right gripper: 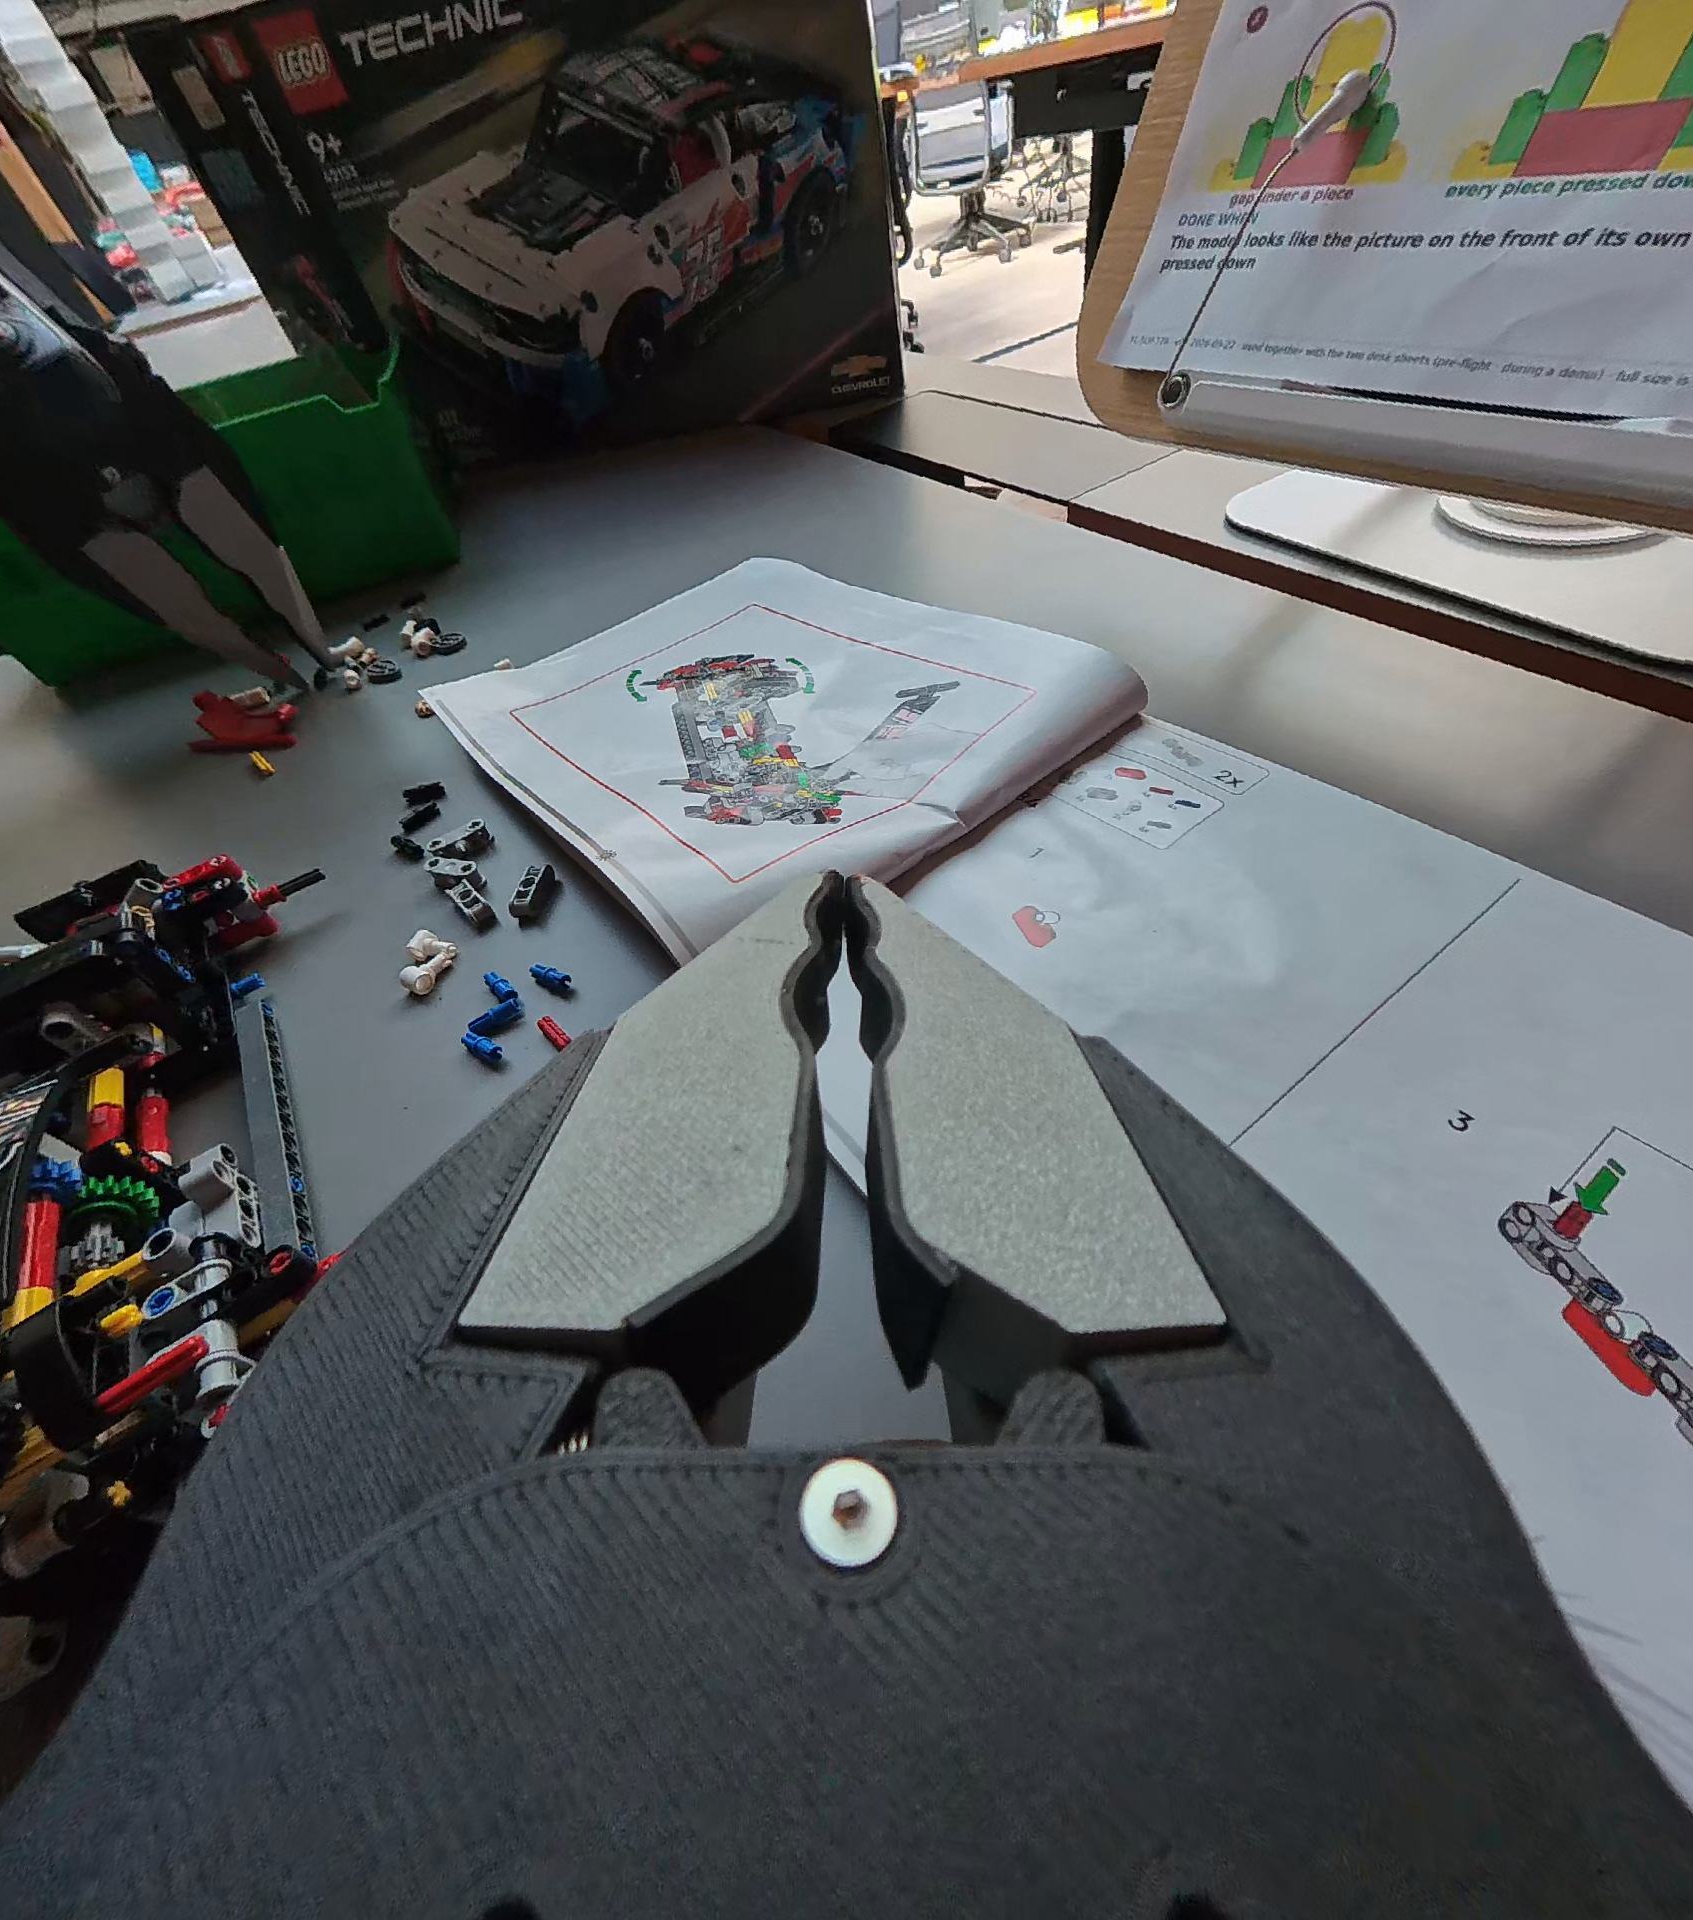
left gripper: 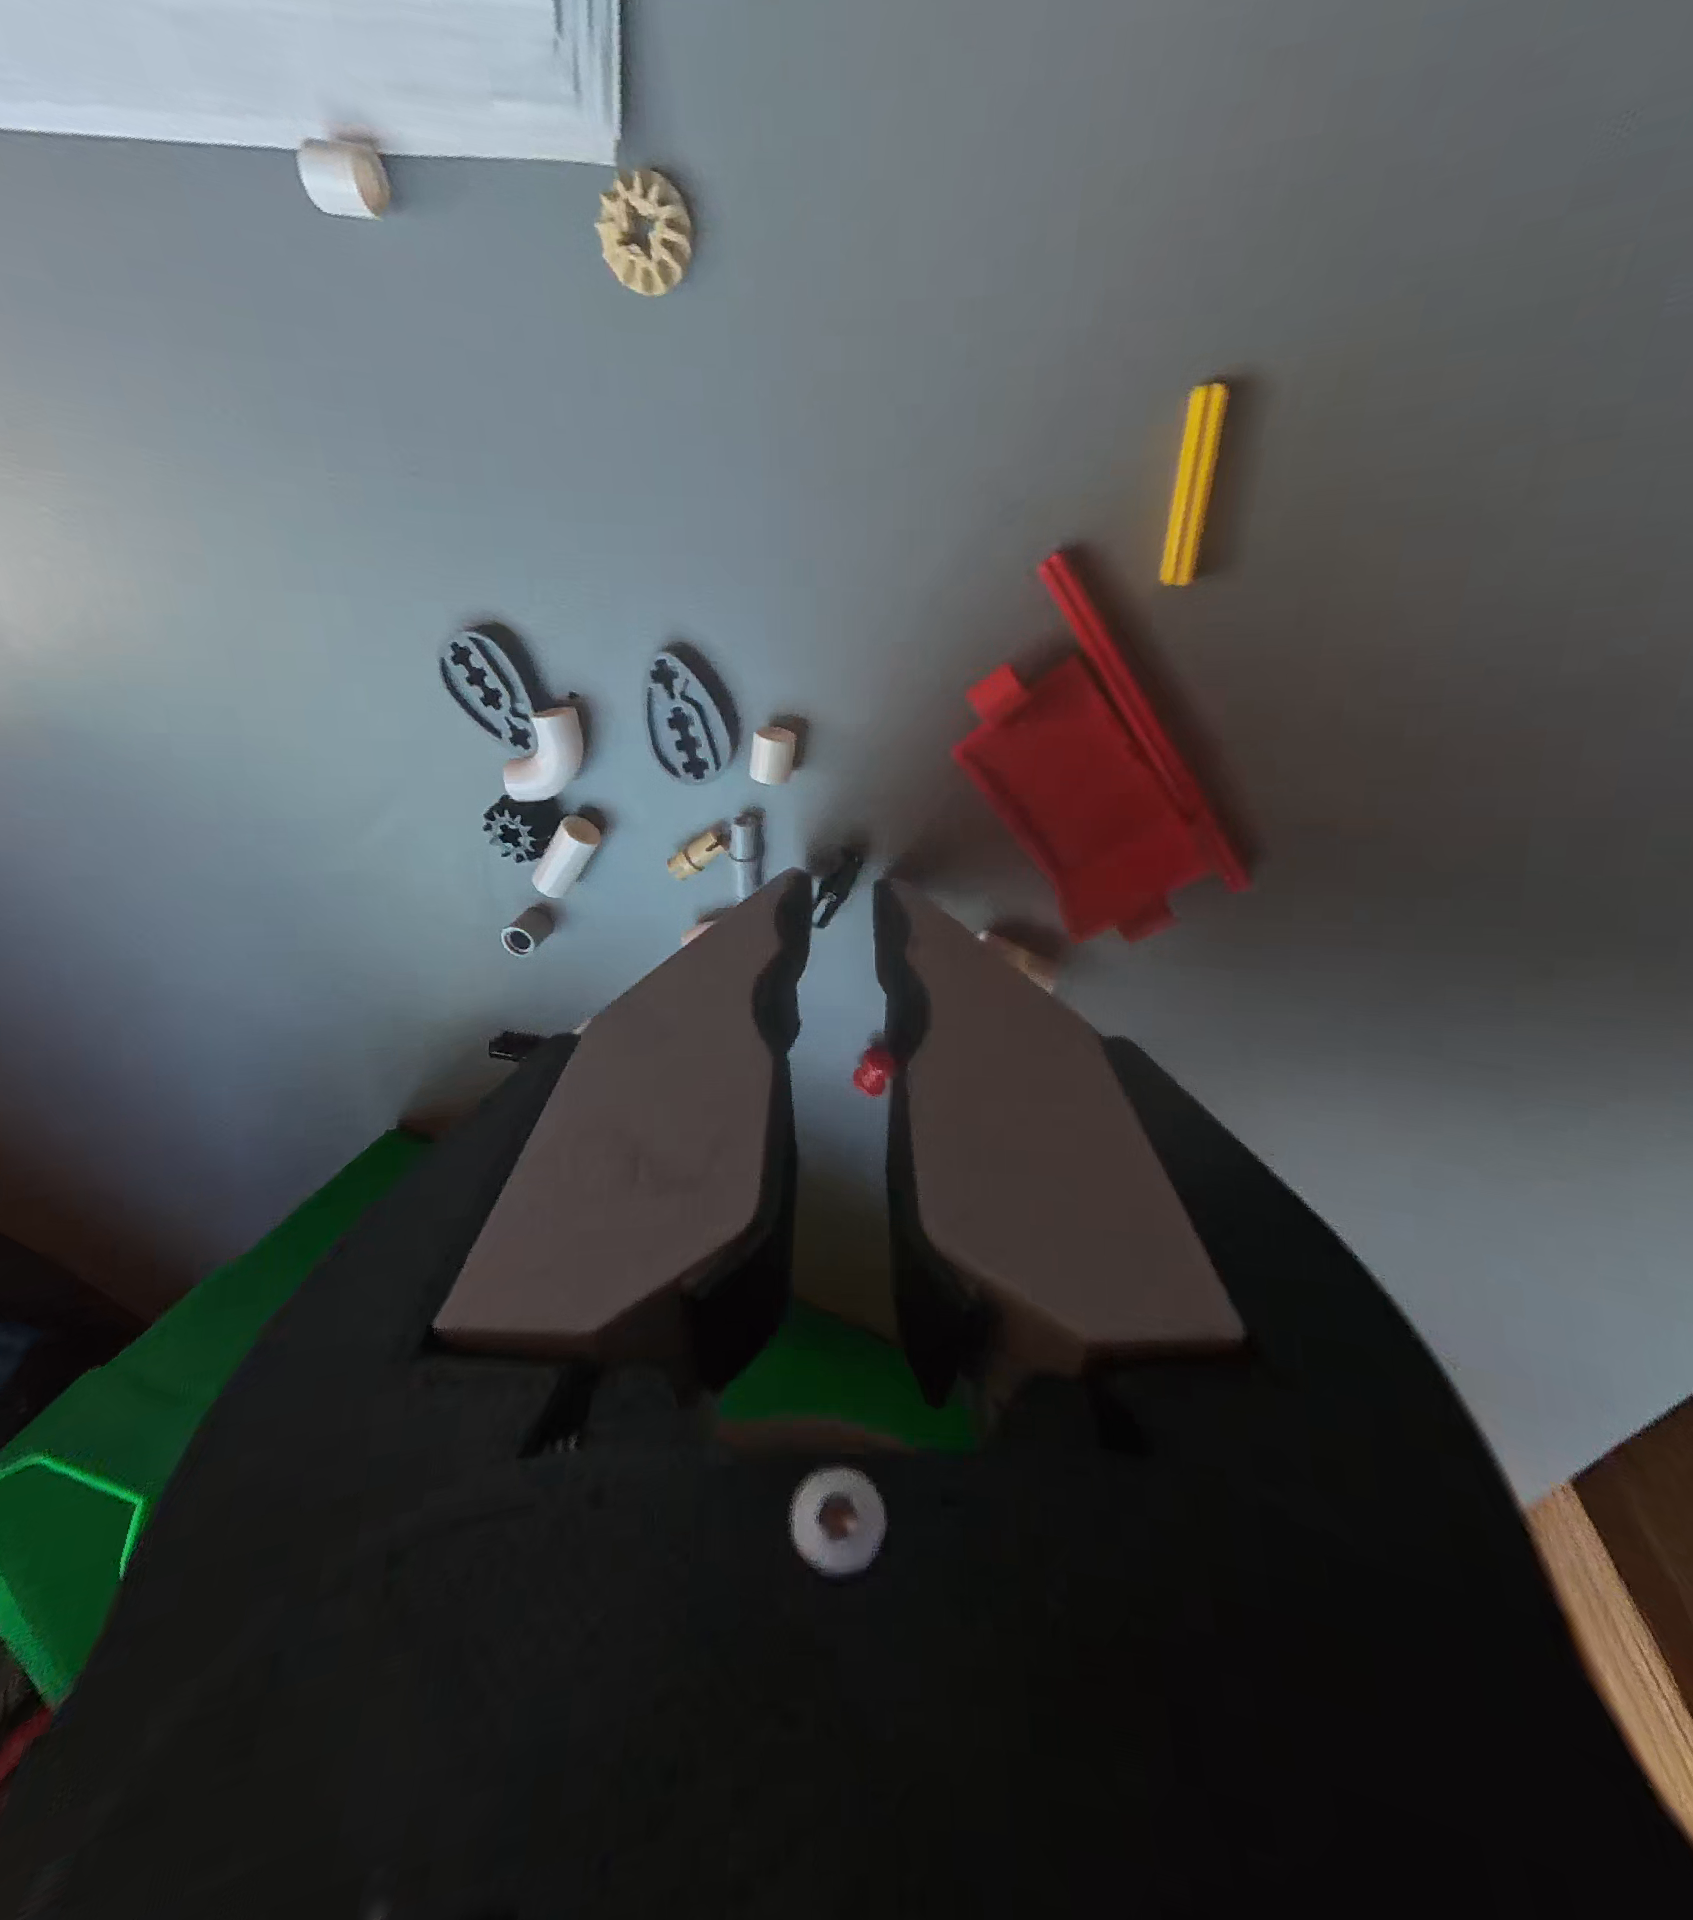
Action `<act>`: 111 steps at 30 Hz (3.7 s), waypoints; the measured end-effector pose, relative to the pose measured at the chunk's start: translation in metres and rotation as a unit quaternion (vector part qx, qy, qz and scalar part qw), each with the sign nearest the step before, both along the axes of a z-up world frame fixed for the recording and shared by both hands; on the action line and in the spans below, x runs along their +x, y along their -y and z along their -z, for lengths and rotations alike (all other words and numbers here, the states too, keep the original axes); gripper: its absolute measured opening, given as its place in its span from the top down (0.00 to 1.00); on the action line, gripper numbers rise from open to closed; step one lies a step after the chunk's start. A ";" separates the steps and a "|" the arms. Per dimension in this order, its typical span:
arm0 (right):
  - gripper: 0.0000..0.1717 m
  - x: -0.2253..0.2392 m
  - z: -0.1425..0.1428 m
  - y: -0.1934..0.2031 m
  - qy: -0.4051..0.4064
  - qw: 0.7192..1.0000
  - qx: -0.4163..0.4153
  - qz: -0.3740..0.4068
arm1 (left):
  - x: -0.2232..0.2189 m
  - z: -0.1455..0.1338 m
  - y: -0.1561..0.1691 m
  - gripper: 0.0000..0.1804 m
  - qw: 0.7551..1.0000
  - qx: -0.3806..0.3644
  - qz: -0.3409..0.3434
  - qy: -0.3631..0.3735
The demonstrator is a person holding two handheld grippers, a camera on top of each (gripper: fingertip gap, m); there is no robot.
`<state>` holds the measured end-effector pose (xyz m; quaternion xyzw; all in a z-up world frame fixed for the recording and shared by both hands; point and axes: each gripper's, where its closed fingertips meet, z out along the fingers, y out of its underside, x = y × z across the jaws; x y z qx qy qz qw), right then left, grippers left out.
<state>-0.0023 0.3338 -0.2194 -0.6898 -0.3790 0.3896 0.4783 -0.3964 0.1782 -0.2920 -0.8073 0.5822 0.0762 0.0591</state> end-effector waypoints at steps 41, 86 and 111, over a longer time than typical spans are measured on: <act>1.00 -0.004 -0.003 0.005 0.002 1.000 0.006 -0.008 | -0.073 -0.042 -0.072 0.93 0.847 0.156 -0.505 0.067; 1.00 -0.003 -0.006 0.005 -0.004 1.000 0.006 -0.009 | 0.028 -0.037 -0.077 0.85 0.938 0.091 -0.321 0.088; 1.00 -0.005 -0.005 0.007 -0.003 1.000 0.006 -0.012 | -0.075 0.001 -0.052 1.00 0.844 0.041 -0.532 0.055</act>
